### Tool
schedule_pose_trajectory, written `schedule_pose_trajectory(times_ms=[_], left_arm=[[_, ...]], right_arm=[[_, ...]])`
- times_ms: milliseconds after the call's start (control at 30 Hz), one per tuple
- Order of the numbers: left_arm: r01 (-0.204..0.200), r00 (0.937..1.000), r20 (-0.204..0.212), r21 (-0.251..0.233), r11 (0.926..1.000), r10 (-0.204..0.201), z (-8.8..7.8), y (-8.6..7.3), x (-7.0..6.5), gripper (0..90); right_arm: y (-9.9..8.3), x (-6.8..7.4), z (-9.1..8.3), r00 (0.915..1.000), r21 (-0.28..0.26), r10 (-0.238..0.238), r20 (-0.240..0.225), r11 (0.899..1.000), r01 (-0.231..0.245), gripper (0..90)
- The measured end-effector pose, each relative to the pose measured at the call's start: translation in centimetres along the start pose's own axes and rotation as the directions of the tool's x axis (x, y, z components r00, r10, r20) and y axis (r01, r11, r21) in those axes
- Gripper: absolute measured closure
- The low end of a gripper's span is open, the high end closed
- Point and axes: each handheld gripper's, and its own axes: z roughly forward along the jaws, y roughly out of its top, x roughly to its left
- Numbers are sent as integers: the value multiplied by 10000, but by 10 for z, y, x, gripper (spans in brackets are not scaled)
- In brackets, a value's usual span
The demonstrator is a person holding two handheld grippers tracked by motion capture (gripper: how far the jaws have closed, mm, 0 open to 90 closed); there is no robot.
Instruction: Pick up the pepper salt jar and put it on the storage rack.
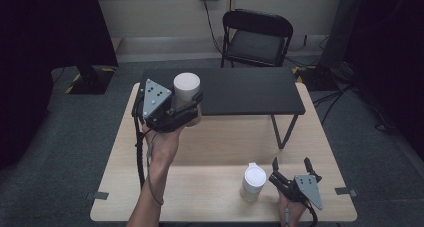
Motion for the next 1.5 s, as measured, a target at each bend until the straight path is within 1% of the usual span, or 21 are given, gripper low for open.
schedule_pose_trajectory(times_ms=[100, 167, 233, 333, 433, 467, 500, 567, 600, 667, 700, 800, 900, 1000, 1033, 1133, 1267, 1333, 1400, 1433, 1500], left_arm=[[31, 9995, -311, 31, 10000, -30, 8, 4, -3, 344], [69, 9991, -425, 65, 10000, -66, 14, 5, -3, 344], [16, 9985, -549, 114, 9999, -10, 21, 6, -4, 344], [121, 9970, -771, 64, 9999, -116, 29, 4, -5, 344], [75, 9957, -926, -93, 9999, -84, 34, -1, -7, 344], [-15, 9956, -935, -170, 9999, -1, 35, -3, -8, 344], [-1, 9953, -965, -180, 9998, -16, 36, -4, -7, 344], [215, 9957, -904, -97, 9997, -223, 40, -4, -5, 344], [207, 9957, -901, -63, 9998, -212, 43, -4, -4, 344], [25, 9951, -988, 8, 10000, -25, 47, -6, -6, 344], [0, 9949, -1013, 51, 10000, 5, 50, -7, -6, 344], [221, 9955, -924, 50, 9997, -216, 55, -10, -2, 344], [233, 9941, -1064, 26, 9997, -229, 59, -12, -3, 344], [431, 9938, -1031, 74, 9990, -421, 60, -12, 1, 343], [438, 9936, -1046, 147, 9989, -420, 61, -13, 2, 343], [526, 9931, -1054, 46, 9986, -518, 61, -16, 4, 343], [413, 9948, -930, 21, 9991, -409, 62, -17, 6, 343], [493, 9947, -908, -4, 9988, -492, 62, -17, 8, 343], [452, 9947, -924, -44, 9990, -454, 61, -19, 7, 342], [325, 9951, -938, -38, 9995, -327, 61, -19, 6, 342], [366, 9945, -981, -56, 9993, -370, 61, -20, 4, 341]], right_arm=[[0, 0, 0, 10000, 0, -1, -1, 10000, 1, 15], [0, 0, 0, 10000, 1, -2, 3, 10000, 2, 15], [0, 0, 0, 10000, 0, -1, 7, 10000, 1, 15], [0, 0, 0, 10000, 0, 0, 9, 10000, 0, 15], [0, 0, 0, 10000, 0, 1, 10, 10000, -1, 15], [0, 0, 0, 10000, 2, 3, 10, 10000, -3, 15], [0, 0, 0, 10000, 1, 3, 9, 10000, -3, 15], [0, 0, 0, 10000, 1, 0, 7, 10000, 0, 15], [0, 0, 0, 10000, -3, 6, 4, 10000, -6, 15], [0, 0, 0, 10000, -4, 5, 2, 10000, -5, 15], [0, 0, 0, 10000, -2, 6, 6, 10000, -6, 15], [0, 1, 0, 10000, -3, 3, 49, 10000, -3, 15], [0, 1, 0, 10000, -4, 3, 48, 10000, -2, 15], [0, 1, 0, 10000, -5, 1, 46, 10000, -1, 15], [0, 1, 0, 10000, -4, 4, 47, 10000, -4, 15], [0, 1, 0, 10000, 0, 0, 48, 10000, 0, 16], [0, 1, 0, 10000, -2, -1, 59, 10000, 1, 16], [0, 1, 0, 10000, -1, -1, 64, 10000, 1, 16], [0, 1, 0, 10000, -1, 2, 65, 10000, -2, 16], [0, 1, 0, 10000, -1, 4, 68, 10000, -4, 16], [0, 1, 0, 10000, -1, 3, 69, 10000, -3, 15]])
